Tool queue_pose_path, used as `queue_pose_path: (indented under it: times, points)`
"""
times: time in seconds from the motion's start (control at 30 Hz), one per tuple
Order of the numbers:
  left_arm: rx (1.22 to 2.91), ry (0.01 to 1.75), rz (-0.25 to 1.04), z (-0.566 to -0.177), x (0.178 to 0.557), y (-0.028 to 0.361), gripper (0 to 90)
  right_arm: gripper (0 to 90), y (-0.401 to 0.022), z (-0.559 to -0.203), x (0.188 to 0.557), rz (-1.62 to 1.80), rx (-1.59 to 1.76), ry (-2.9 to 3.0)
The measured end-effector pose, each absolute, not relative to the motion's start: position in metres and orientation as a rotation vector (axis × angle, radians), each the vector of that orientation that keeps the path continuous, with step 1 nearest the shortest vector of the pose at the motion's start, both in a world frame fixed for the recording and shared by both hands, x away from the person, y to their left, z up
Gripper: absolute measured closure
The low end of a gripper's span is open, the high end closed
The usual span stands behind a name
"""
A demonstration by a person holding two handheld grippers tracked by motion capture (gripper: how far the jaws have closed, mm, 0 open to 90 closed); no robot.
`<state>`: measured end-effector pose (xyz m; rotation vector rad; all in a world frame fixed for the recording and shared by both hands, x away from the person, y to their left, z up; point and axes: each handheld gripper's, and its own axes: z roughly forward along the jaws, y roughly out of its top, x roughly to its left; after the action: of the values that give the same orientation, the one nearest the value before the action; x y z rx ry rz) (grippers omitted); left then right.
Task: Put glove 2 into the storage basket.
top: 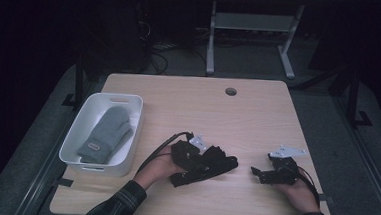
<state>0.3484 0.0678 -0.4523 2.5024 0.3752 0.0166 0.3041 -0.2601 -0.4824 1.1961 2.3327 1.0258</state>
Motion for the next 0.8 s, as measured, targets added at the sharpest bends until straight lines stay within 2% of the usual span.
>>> queue_pose_path:
  times: [0.1,0.27,0.8]
  points:
    - [2.51,0.368,0.021,-0.451,0.348,0.068,65.4,13.8,-0.26,-0.482,0.304,1.026,1.194,2.335]
    - [2.488,0.419,-0.004,-0.449,0.349,0.069,70.4,13.8,-0.26,-0.482,0.304,1.027,1.192,2.336]
    - [2.426,0.534,-0.031,-0.421,0.35,0.084,72.6,13.8,-0.26,-0.482,0.304,1.025,1.189,2.339]
